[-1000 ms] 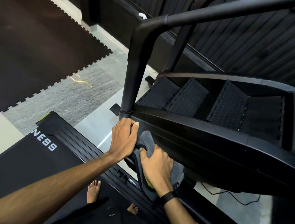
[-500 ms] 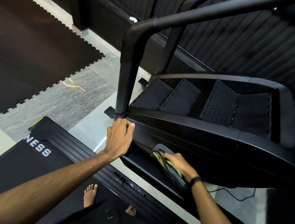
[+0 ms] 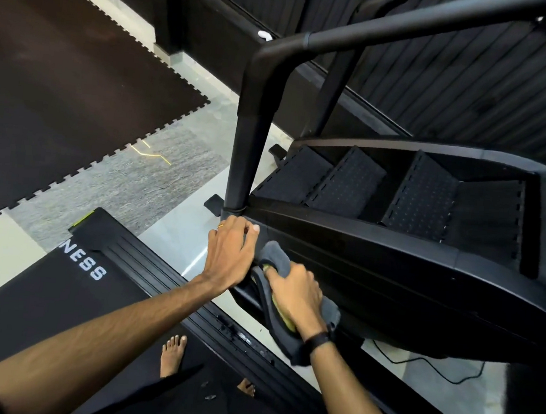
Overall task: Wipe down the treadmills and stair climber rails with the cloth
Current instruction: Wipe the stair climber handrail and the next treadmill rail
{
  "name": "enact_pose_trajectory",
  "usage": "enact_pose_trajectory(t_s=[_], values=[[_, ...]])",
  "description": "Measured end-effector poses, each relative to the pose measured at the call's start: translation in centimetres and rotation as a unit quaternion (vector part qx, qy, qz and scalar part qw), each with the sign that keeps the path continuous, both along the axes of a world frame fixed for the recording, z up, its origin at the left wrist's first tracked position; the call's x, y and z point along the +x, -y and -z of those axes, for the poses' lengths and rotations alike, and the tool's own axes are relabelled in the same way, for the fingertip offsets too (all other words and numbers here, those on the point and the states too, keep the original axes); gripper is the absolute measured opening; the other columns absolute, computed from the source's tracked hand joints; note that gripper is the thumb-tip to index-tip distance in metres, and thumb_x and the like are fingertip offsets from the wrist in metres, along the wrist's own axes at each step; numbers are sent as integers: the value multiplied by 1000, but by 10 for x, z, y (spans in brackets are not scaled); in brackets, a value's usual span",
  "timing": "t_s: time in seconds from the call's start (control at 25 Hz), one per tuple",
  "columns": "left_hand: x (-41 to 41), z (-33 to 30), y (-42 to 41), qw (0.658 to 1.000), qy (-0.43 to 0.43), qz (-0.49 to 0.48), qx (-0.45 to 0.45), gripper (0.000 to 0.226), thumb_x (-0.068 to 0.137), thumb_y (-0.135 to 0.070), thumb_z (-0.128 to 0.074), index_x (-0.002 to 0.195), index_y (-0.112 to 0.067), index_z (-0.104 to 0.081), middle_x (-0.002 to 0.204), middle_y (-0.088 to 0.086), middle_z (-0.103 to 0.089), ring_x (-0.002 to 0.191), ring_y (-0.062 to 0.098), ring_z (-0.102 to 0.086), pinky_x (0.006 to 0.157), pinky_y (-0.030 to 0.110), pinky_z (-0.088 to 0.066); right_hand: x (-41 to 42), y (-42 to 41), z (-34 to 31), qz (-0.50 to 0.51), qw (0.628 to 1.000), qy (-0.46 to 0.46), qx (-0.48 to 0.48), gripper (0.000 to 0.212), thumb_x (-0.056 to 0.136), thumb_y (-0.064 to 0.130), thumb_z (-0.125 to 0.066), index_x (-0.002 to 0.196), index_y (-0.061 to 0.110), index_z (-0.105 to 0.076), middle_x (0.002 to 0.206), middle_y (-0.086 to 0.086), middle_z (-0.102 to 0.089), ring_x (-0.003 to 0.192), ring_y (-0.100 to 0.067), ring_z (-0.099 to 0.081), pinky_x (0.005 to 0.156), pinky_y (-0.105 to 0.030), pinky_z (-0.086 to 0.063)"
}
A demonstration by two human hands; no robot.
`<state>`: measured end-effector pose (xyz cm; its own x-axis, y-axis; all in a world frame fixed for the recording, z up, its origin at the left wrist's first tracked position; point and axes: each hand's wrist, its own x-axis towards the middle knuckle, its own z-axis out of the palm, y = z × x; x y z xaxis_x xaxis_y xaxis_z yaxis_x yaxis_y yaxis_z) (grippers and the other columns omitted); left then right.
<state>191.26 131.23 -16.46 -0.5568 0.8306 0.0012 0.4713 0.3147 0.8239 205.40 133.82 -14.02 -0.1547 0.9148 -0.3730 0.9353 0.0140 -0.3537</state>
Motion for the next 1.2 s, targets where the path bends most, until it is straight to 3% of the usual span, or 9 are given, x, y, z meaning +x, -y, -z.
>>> enact_pose_trajectory(t_s=[0.16, 0.32, 0.48, 0.6, 0.68, 0.8, 1.0, 1.08, 1.2], values=[[0, -1, 1, 999, -34, 40, -6, 25, 105, -31, -41, 91, -16, -55, 95, 0, -55, 94, 21, -49, 86, 38, -31, 11, -44, 18, 56, 974, -98, -195, 56, 70, 63, -64, 98, 16, -73, 107, -6, -73, 93, -23, -67, 80, -35, -50], [0, -5, 3, 992, -87, 89, -5, 20, 104, -32, -43, 95, -20, -55, 98, -1, -54, 96, 22, -50, 87, 39, -30, 81, -51, 21, 73, 971, -85, -213, 39, 77, 57, -66, 85, 19, -61, 79, 3, -60, 66, -12, -53, 57, -29, -36], [-7, -12, 4, 993, -93, 79, -3, 13, 101, -29, -50, 96, -20, -57, 103, 0, -58, 100, 24, -53, 90, 39, -29, 145, -11, -2, 91, 991, -8, -93, 46, 76, 67, -52, 87, 24, -67, 87, -1, -70, 83, -26, -65, 68, -33, -41], [-3, -17, 7, 993, -103, 56, 1, 11, 100, -27, -52, 95, -19, -58, 103, 0, -59, 100, 24, -53, 91, 41, -30, 124, 34, -10, 25, 992, 51, 111, 35, 87, 55, -54, 95, 26, -71, 91, -1, -75, 88, -26, -69, 71, -30, -41], [10, -22, 11, 992, -105, 62, 13, 14, 99, -28, -50, 92, -20, -59, 100, -1, -59, 95, 22, -53, 88, 38, -28, 91, 49, -13, -20, 987, 38, 155, 32, 90, 49, -54, 103, 24, -70, 97, 2, -73, 95, -22, -68, 83, -33, -47], [41, -29, 10, 988, -121, 97, 24, 18, 92, -33, -45, 89, -21, -57, 94, -2, -57, 86, 19, -50, 85, 37, -27, 66, 29, -16, -30, 997, -4, 70, 41, 88, 51, -49, 110, 22, -67, 109, -7, -72, 106, -33, -64, 95, -45, -46], [92, -33, -4, 983, -117, 142, 15, 12, 91, -27, -53, 87, -19, -61, 91, -7, -56, 91, 19, -53, 85, 36, -28, 89, -24, -11, 12, 981, -81, -175, 55, 71, 68, -53, 100, 25, -70, 119, -11, -69, 109, -35, -63, 79, -38, -44], [112, -34, -9, 979, -119, 164, 11, 8, 92, -22, -57, 86, -20, -61, 91, -7, -58, 93, 19, -55, 87, 37, -29, 124, -31, -8, 16, 973, -92, -209, 59, 59, 73, -51, 89, 24, -67, 117, -11, -70, 107, -31, -65, 79, -37, -46], [140, -36, -16, 975, -119, 188, 14, 9, 93, -21, -58, 85, -22, -61, 92, -6, -61, 91, 18, -55, 86, 35, -26, 199, -31, -5, 53, 976, -48, -204, 88, 49, 80, -48, 110, 21, -69, 123, -9, -68, 109, -31, -64, 89, -38, -50]])
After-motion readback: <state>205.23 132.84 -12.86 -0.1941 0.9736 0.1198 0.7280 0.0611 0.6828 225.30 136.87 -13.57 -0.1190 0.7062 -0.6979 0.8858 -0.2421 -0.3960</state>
